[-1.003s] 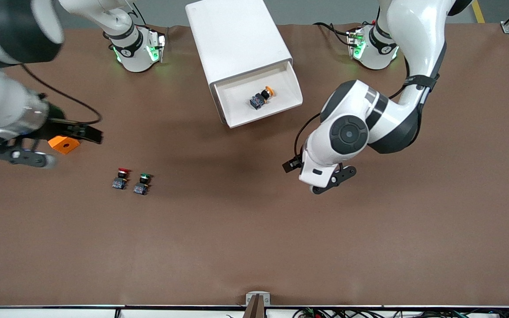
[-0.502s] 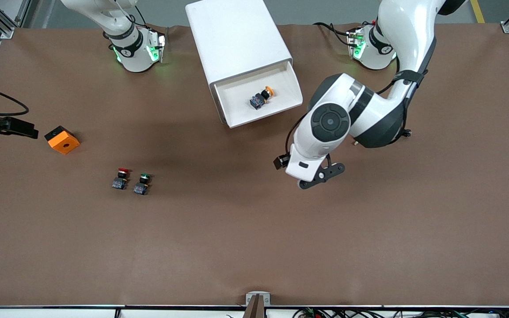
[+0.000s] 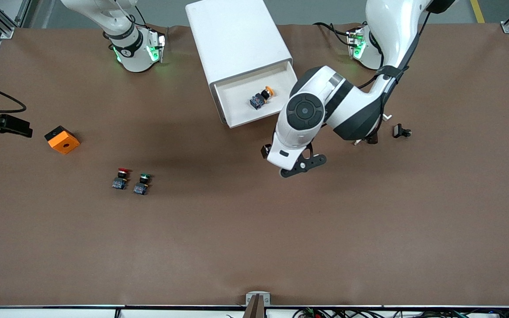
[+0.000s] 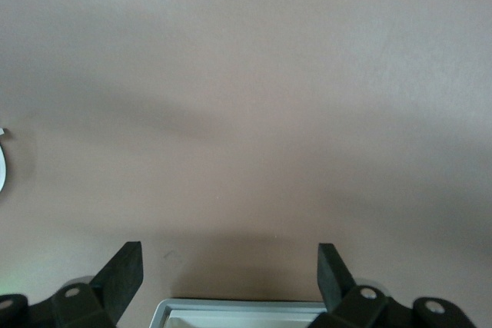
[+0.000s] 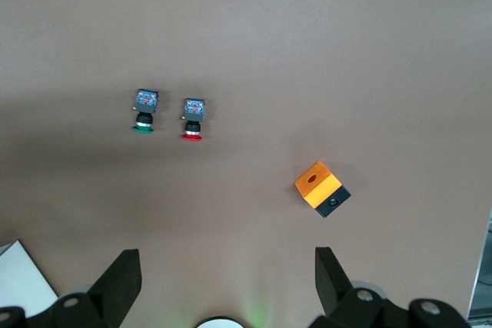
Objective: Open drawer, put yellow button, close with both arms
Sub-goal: 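Push the drawer front into the cabinet with the left gripper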
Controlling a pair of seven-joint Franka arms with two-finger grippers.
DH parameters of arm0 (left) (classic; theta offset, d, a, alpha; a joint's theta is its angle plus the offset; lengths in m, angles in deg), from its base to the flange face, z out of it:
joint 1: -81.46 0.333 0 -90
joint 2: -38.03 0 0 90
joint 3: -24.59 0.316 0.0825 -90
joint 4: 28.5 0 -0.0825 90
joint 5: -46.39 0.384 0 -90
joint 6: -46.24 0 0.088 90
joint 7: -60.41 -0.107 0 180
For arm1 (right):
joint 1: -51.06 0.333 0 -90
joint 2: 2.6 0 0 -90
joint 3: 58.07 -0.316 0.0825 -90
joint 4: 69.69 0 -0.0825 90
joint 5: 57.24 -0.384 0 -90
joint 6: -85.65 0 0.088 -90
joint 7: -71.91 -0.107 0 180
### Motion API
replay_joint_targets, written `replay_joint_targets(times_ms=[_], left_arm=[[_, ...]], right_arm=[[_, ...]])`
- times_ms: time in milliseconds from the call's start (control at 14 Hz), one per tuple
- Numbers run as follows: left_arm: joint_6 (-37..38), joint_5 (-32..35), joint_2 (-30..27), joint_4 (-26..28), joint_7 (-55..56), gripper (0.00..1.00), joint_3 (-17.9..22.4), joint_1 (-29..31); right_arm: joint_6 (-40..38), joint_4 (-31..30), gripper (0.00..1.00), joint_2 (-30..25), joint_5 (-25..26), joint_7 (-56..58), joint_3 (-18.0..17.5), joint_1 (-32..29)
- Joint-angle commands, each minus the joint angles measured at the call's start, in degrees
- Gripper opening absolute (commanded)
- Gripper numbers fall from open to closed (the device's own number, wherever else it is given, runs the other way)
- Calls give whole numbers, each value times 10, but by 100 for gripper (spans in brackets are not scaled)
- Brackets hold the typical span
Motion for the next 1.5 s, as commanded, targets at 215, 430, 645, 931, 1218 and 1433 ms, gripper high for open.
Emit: replay_joint_targets(times_ms=[215,430,645,931,1218,1433], left_arm=[[-69,14,-82,133,6,100,-1,-28],[-89,13,-111,180,7,100,-17,-27],[-89,12,-112,185,13,100,-27,-27],[-89,13,-112,191,21,100,-35,-28],[-93,13,-111,195,22,100,-36,-29],[-93,13,-110,198,34,100,-45,-29]], right_arm=[[-44,-11,100,-68,-29,11,0,-23],[-35,-43,100,-79,-69,51,-2,-71],[-7,-88,100,-113,-72,54,-4,-72],[33,-159,100,-161,-71,59,-6,-87],[33,-159,100,-164,-65,59,-7,-79],[40,-160,100,-166,-56,60,-7,-72]])
